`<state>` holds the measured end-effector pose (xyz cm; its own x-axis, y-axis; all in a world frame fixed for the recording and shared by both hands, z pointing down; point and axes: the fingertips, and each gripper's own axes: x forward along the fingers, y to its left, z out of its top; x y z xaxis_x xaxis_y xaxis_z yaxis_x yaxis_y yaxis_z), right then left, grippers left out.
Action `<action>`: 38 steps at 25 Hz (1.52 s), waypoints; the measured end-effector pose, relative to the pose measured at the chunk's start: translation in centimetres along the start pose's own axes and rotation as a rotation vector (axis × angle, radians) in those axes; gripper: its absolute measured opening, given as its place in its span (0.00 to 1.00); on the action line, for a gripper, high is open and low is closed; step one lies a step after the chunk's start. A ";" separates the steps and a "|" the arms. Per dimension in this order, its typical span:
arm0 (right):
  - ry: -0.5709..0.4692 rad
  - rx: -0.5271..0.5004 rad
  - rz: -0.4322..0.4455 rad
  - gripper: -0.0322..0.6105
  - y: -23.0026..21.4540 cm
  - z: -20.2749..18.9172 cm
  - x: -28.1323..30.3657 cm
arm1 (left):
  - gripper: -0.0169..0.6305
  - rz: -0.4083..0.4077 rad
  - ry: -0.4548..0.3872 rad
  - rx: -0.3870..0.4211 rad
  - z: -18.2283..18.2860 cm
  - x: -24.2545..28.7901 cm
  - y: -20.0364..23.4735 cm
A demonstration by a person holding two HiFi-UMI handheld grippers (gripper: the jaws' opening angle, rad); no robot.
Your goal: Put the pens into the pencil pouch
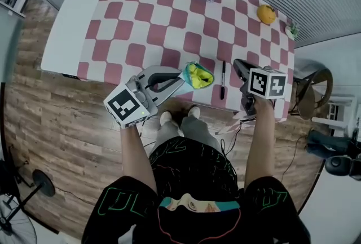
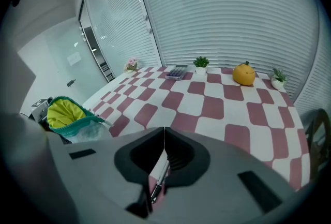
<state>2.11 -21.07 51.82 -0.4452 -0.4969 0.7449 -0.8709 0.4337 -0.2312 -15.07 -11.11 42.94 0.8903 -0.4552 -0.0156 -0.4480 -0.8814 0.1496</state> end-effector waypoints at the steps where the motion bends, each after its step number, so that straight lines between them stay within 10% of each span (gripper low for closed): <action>1: 0.016 -0.006 0.000 0.06 0.0 -0.2 0.4 | 0.03 0.000 -0.007 -0.004 -0.1 -0.1 -0.1; 26: 0.348 0.031 -0.063 0.24 -2.2 -4.6 8.0 | 0.03 0.012 -0.068 -0.055 -1.1 -3.2 -0.7; 38: 0.388 0.049 -0.113 0.13 -2.5 -5.0 8.0 | 0.03 0.004 -0.056 -0.044 -0.8 -3.4 -0.8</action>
<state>1.75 -22.41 61.48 -0.2424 -0.2145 0.9462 -0.9231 0.3512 -0.1568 -17.68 -8.75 43.70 0.8818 -0.4664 -0.0704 -0.4466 -0.8736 0.1931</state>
